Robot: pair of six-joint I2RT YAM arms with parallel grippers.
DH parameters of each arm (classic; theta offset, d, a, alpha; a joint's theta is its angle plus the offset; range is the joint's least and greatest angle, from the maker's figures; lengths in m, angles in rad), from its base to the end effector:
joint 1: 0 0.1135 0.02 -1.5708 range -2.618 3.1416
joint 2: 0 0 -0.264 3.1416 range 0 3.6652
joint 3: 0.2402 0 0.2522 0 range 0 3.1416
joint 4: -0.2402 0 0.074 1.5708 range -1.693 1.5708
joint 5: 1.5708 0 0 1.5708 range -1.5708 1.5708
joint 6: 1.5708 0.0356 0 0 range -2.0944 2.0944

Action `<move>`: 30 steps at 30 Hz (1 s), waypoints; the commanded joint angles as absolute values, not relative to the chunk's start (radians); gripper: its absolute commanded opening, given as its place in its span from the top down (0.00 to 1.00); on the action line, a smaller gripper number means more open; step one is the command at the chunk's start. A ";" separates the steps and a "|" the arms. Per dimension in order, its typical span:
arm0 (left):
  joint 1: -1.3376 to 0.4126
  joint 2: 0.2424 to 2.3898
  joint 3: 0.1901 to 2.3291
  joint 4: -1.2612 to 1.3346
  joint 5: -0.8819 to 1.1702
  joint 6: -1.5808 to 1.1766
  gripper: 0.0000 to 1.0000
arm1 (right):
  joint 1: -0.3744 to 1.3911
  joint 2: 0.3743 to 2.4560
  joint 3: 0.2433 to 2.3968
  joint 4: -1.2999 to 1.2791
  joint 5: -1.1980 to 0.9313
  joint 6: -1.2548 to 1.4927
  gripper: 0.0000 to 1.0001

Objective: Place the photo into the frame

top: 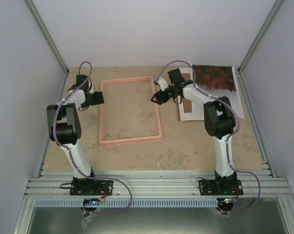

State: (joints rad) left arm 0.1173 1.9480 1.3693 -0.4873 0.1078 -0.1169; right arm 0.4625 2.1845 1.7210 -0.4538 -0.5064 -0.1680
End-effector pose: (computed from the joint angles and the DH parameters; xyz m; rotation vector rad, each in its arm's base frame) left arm 0.4057 0.0439 0.1794 -0.2713 2.6197 -0.1420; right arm 0.4236 0.2305 0.1900 -0.9708 2.2790 0.7543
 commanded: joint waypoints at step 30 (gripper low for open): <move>0.018 1.817 1.045 -0.523 0.271 -0.037 0.45 | 0.403 2.041 1.248 -0.432 -0.626 0.037 0.46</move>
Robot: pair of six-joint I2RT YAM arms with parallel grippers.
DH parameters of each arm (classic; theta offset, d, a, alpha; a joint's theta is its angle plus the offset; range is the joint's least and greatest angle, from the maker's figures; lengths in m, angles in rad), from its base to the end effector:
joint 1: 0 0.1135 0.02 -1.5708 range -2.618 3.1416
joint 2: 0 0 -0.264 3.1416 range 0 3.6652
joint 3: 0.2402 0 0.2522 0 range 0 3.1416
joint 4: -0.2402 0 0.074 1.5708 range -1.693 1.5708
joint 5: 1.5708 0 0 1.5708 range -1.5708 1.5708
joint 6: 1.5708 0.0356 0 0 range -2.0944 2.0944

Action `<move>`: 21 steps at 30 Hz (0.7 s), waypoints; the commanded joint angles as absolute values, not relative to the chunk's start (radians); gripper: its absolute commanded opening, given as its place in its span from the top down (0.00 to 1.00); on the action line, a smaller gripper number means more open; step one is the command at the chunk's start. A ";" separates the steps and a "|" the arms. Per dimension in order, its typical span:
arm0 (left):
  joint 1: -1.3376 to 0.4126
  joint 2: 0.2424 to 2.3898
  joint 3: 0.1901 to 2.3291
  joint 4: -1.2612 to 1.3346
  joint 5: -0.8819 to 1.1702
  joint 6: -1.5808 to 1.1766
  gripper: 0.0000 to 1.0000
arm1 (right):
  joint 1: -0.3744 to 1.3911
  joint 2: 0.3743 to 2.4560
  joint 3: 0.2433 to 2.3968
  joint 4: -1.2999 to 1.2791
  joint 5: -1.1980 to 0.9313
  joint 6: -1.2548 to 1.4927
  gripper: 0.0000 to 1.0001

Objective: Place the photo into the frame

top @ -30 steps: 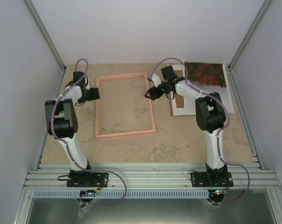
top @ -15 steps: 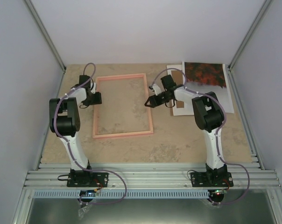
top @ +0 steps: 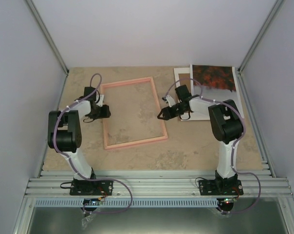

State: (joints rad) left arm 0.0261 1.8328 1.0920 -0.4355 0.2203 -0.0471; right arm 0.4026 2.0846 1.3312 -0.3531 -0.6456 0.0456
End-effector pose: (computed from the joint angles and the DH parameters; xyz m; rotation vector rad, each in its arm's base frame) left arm 0.3515 0.0014 0.1471 -0.0396 2.7343 -0.3081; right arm 0.3737 0.1824 0.1280 -0.6793 2.5806 1.0073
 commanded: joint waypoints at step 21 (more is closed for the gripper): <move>-0.300 1.772 1.298 -0.240 0.592 -0.224 0.04 | -0.098 1.826 1.340 -0.566 -0.435 -0.203 0.29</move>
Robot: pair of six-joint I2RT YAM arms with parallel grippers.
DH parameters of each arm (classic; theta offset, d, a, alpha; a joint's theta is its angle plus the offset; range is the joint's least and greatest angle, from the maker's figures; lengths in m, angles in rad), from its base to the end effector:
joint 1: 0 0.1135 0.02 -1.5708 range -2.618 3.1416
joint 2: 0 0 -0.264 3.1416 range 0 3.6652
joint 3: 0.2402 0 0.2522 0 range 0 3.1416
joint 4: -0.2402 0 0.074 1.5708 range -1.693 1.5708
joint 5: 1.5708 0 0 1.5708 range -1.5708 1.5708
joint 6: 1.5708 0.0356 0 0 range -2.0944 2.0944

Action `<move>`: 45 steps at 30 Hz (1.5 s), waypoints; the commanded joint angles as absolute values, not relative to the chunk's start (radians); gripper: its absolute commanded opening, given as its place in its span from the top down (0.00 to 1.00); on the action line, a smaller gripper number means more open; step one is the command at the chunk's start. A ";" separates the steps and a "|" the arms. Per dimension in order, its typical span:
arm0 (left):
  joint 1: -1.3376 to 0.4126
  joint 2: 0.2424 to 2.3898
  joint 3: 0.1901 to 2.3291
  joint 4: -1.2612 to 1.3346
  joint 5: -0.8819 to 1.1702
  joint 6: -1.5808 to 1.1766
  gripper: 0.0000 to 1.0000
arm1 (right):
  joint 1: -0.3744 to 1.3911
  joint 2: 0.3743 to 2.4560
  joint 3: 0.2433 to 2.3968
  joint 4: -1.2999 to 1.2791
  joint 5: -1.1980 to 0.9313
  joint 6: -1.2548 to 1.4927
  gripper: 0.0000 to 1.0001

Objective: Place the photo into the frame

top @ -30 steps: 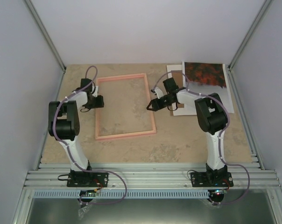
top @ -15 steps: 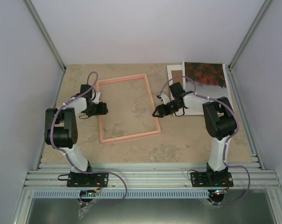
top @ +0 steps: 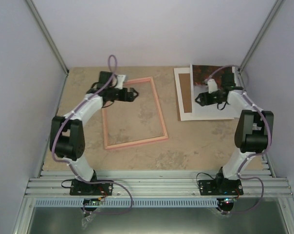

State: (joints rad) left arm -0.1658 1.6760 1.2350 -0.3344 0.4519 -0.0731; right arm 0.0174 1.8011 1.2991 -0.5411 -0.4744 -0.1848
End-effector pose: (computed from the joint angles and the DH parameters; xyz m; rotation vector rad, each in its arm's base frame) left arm 0.3629 -0.0765 0.2515 0.3323 2.3143 -0.6477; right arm 0.3767 0.0228 0.2140 -0.4192 2.4972 0.5516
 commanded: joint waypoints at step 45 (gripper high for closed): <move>-0.752 2.602 1.907 -0.002 0.603 -1.100 0.52 | -0.270 2.126 1.280 -0.509 -0.231 -0.078 0.83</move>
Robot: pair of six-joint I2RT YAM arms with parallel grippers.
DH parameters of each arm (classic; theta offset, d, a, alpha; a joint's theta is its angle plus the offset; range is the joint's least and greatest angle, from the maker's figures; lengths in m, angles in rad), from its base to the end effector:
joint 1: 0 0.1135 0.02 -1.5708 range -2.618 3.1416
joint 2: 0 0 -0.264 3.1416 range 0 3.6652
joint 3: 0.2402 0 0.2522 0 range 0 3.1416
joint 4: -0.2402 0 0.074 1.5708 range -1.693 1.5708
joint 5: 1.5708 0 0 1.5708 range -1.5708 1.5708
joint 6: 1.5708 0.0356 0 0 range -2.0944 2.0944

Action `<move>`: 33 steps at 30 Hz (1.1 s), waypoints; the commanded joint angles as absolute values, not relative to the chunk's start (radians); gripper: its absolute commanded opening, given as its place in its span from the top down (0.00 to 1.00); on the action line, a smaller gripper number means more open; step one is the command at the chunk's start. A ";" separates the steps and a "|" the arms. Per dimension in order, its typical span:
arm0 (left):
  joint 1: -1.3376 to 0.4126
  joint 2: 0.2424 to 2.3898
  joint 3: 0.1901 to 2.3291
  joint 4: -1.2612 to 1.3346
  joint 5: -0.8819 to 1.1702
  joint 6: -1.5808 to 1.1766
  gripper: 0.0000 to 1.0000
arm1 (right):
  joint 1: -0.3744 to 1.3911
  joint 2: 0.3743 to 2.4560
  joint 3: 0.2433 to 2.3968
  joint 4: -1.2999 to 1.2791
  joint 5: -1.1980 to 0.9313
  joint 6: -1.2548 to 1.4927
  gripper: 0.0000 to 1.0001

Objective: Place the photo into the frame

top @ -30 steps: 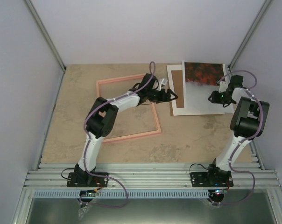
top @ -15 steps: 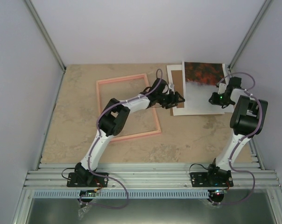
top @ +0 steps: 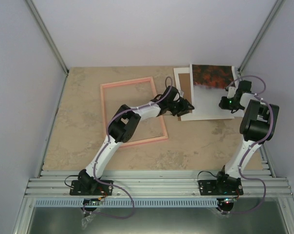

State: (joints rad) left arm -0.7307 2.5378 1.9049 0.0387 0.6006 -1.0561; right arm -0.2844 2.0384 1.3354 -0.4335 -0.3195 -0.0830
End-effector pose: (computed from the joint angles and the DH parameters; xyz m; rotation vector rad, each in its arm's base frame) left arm 0.4006 -0.3860 0.1090 0.0009 2.5612 -1.5366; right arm 0.3967 -0.1043 0.1388 0.1722 2.6380 0.3120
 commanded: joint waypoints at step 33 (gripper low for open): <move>-0.669 2.174 1.789 -0.061 0.498 -0.697 1.00 | -0.271 2.127 1.327 -0.528 -0.197 -0.097 0.83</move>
State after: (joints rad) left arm -0.7174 2.2940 1.8111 0.0067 0.5495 -0.8425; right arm -0.2481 2.0487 1.3552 -0.4374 -0.3096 -0.0856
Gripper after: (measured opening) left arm 0.018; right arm 0.171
